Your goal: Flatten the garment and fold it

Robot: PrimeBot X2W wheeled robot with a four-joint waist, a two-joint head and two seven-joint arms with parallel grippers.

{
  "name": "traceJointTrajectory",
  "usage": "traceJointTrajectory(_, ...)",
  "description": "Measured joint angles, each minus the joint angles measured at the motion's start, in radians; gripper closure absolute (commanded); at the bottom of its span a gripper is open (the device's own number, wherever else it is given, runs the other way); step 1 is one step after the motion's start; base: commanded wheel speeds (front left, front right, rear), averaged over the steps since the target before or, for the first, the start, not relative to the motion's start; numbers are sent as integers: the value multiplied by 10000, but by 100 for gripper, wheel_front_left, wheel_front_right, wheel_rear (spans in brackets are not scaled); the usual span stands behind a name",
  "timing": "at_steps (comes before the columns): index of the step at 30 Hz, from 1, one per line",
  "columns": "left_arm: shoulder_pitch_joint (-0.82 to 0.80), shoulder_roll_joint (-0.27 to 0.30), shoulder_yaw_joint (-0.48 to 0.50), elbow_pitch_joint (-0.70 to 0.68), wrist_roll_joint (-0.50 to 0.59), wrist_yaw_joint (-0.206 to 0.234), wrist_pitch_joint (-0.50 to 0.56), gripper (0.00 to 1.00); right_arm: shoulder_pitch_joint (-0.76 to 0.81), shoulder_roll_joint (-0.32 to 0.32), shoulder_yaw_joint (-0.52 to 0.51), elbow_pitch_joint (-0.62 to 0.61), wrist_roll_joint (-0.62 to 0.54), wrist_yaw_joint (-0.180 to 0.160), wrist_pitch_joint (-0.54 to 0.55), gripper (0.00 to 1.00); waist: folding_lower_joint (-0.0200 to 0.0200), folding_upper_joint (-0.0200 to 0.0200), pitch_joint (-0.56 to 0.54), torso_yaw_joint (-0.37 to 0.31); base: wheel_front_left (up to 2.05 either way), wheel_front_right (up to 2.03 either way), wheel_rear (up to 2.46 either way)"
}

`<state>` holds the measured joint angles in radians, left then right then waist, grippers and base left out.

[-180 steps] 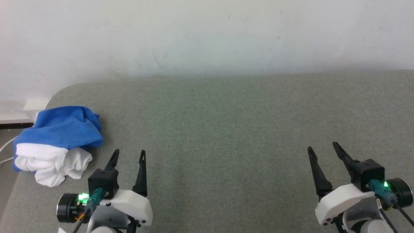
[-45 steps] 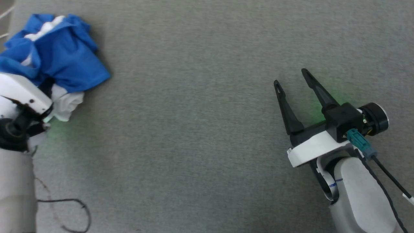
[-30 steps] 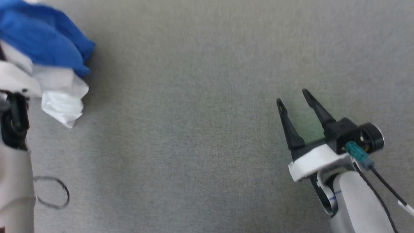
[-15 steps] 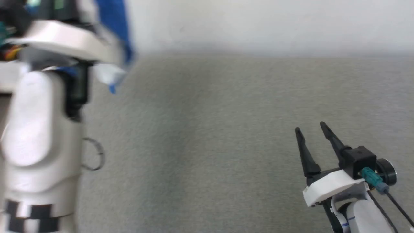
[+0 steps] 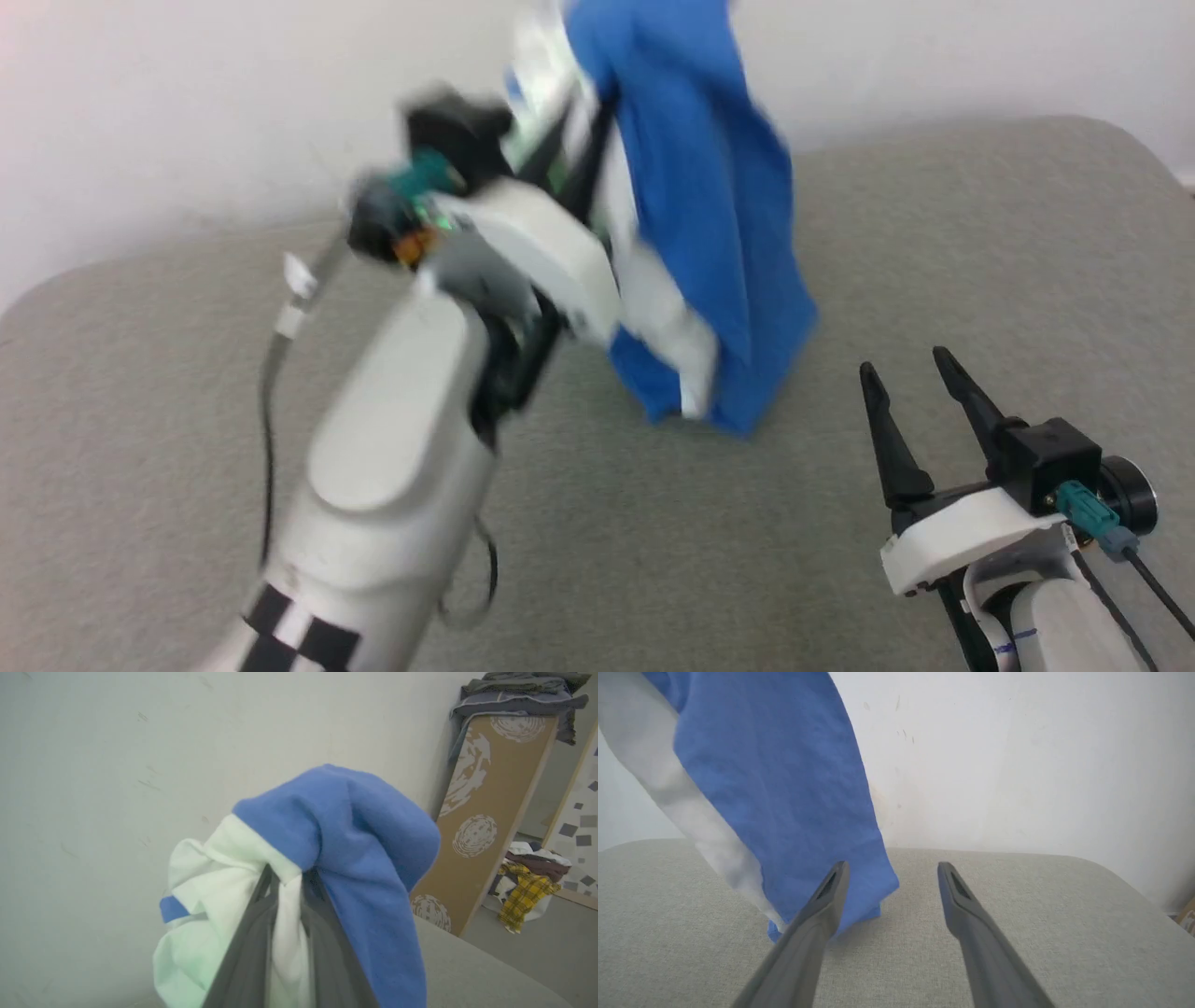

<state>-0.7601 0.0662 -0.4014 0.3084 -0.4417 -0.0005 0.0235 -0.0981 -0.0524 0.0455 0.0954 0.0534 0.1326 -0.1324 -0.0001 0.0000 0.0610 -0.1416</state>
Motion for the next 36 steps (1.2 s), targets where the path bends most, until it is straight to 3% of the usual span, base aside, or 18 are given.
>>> traceJointTrajectory(3,640,-56,-723,1112,-119,-142,512,100,2,-2,25,-38,25,0,2,0,1,0,127,-345,0,0,0)
traceJointTrajectory(11,1589,-127,-2249,4100,-272,-441,3189,100,-28,-4,163,-13,84,0,2,0,2,0,677,-682,0,0,0)
traceJointTrajectory(12,1595,-138,-2307,4249,-353,-443,3392,81,-30,-4,196,10,84,0,2,0,3,0,709,-668,0,0,0)
traceJointTrajectory(13,1588,-167,-2322,4320,-481,-451,3551,45,-32,-4,226,40,84,0,8,0,2,0,725,-637,0,0,0)
traceJointTrajectory(14,1573,-186,-2332,4345,-629,-510,3707,0,-35,-2,255,63,84,0,12,0,2,0,730,-597,0,0,0)
traceJointTrajectory(19,1706,-299,-2293,4031,-1436,-606,3632,0,-34,0,355,140,82,0,84,0,2,0,622,-289,0,0,0)
traceJointTrajectory(25,2363,-86,-1599,2686,-1503,-316,487,0,-21,2,347,94,71,0,174,0,1,0,345,133,0,0,0)
traceJointTrajectory(30,2906,677,-1012,1546,-807,433,-1992,0,82,0,280,-36,-12,0,280,0,1,0,95,516,0,0,0)
traceJointTrajectory(36,3948,1369,-211,474,-155,1185,-2777,0,190,0,288,-213,33,0,489,0,0,0,-132,1004,0,0,0)
